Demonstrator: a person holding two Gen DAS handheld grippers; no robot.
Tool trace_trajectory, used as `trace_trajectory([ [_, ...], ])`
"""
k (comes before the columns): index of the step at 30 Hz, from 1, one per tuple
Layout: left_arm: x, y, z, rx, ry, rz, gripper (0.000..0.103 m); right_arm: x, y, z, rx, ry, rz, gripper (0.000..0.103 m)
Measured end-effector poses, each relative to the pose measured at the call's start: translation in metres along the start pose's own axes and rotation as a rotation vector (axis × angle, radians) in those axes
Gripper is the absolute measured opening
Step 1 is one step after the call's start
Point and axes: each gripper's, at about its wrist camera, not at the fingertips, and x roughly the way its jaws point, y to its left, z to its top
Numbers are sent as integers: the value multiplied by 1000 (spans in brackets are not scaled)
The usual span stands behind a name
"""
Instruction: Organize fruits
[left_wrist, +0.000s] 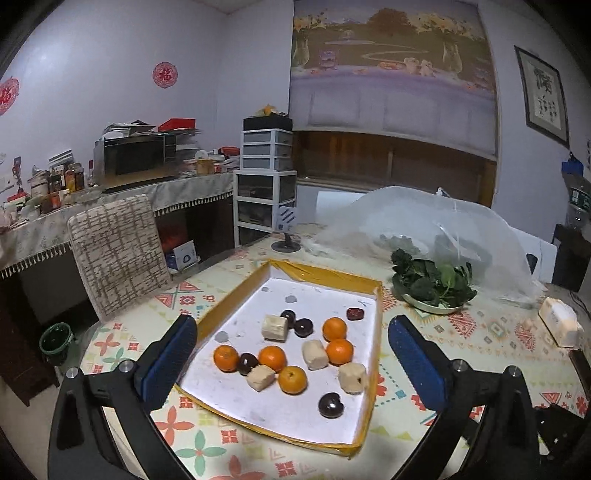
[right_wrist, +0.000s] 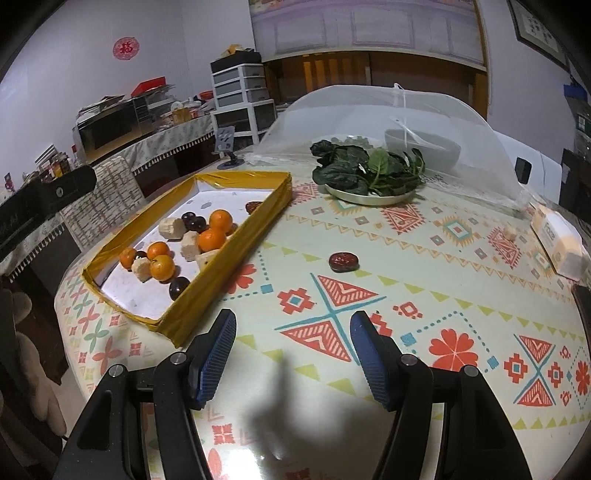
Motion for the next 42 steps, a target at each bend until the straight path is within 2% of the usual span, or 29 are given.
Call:
trace_trajectory([
  [3, 10, -4, 1, 19, 40, -20, 103, -1, -17, 2, 44, 7, -23, 69],
  [8, 41, -24, -13, 49, 218, -152, 103, -6, -49, 3, 108, 10, -60, 69],
  [9, 43, -27, -16, 54, 231, -168, 103, -7, -54, 3, 112, 10, -71, 69],
  [11, 40, -35, -17, 74, 217, -171, 103, -6, -69, 5, 117, 17, -94, 69],
  [15, 22, -46, -8, 105, 111, -162, 103, -6, -126, 16, 143, 22, -213, 69],
  [18, 34, -60, -5, 120, 173, -259, 103, -9, -184, 33, 218, 19, -272, 69],
  [22, 67, -81, -8, 90, 338, -443, 103, 4, -255, 58, 339, 41, -253, 69],
  [24, 82, -91, -11, 67, 409, -499, 102, 17, -281, 67, 383, 59, -264, 68],
  [27, 96, -109, -13, 84, 453, -544, 91, 43, -310, 78, 426, 92, -283, 64],
  [29, 103, -120, -15, 116, 466, -556, 76, 60, -324, 81, 465, 111, -275, 60],
  [31, 112, -130, -19, 144, 508, -578, 47, 78, -334, 86, 492, 123, -264, 57],
  [33, 124, -138, -21, 150, 545, -584, 44, 91, -338, 91, 500, 125, -256, 57],
  [42, 165, -136, -25, 77, 628, -564, 44, 130, -348, 102, 481, 174, -279, 57],
])
